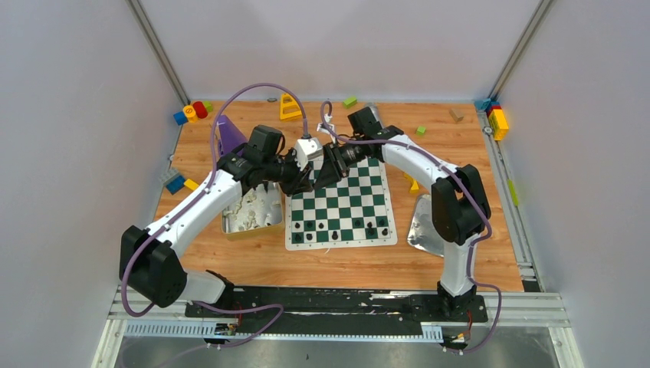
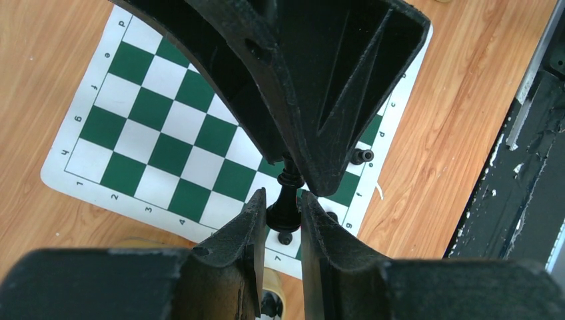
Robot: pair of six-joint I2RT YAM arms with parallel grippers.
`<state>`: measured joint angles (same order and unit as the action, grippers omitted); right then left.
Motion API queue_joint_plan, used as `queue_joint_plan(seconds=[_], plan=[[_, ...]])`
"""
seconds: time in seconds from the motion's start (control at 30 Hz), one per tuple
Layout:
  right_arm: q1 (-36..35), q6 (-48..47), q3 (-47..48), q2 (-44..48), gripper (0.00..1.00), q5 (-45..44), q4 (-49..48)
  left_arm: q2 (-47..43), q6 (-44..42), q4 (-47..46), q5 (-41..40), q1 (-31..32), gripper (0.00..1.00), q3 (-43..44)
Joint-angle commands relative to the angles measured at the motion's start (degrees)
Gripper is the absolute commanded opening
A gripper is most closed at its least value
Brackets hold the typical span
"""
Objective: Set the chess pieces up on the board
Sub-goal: Place the chess piece on the chessboard.
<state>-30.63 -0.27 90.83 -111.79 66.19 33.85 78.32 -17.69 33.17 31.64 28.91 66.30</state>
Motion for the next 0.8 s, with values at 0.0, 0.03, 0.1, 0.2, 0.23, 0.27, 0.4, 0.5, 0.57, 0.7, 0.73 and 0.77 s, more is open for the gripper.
queue_joint_plan(seconds=[0.0, 0.03, 0.1, 0.2, 0.23, 0.27, 0.4, 0.5, 0.57, 0.7, 0.73, 0.77], plan=[[-0.3, 0.0, 2.9, -0.4, 0.42, 2.1, -1.4, -0.5, 0.5, -2.0, 1.0, 0.2, 0.07, 0.5], [-0.3, -0.1, 3.1, -0.4, 0.42, 2.1, -1.4, -0.6, 0.5, -2.0, 1.1, 0.2, 0.07, 0.4], [-0.3, -0.1, 3.2, -0.3, 0.41, 1.9, -1.4, -0.6, 0.4, -2.0, 1.3, 0.3, 0.07, 0.2], [-0.2, -0.1, 3.4, -0.2, 0.41, 1.6, -1.4, -0.7, 0.3, -2.0, 1.5, 0.3, 0.07, -0.1], [-0.3, -0.1, 3.5, -0.2, 0.40, 1.6, -1.4, -0.8, 0.3, -2.0, 1.7, 0.3, 0.07, -0.3], [-0.2, -0.1, 3.6, -0.2, 0.40, 1.7, -1.4, -0.8, 0.3, -2.0, 1.8, 0.3, 0.07, -0.3], [-0.2, 0.7, 4.0, -0.4, 0.36, 1.8, -1.4, -0.8, 0.3, -2.0, 1.9, 0.3, 0.07, -0.5], [-0.2, 1.5, 4.2, -0.5, 0.32, 2.1, -1.4, -0.8, 0.2, -2.0, 1.9, 0.3, 0.07, -0.7], [-0.2, 1.5, 4.3, -0.6, 0.30, 2.3, -1.4, -0.8, 0.2, -2.0, 1.8, 0.3, 0.07, -0.7], [-0.2, 1.5, 3.4, -0.6, 0.27, 2.6, -1.4, -0.7, 0.3, -2.1, 1.5, 0.3, 0.07, -0.6], [-0.3, 1.3, 3.2, -0.6, 0.27, 2.6, -1.4, -0.7, 0.4, -2.2, 1.4, 0.3, 0.07, -0.7], [-0.2, 1.4, 2.9, -0.5, 0.26, 2.6, -1.3, -0.7, 0.4, -2.3, 1.3, 0.3, 0.07, -0.7]])
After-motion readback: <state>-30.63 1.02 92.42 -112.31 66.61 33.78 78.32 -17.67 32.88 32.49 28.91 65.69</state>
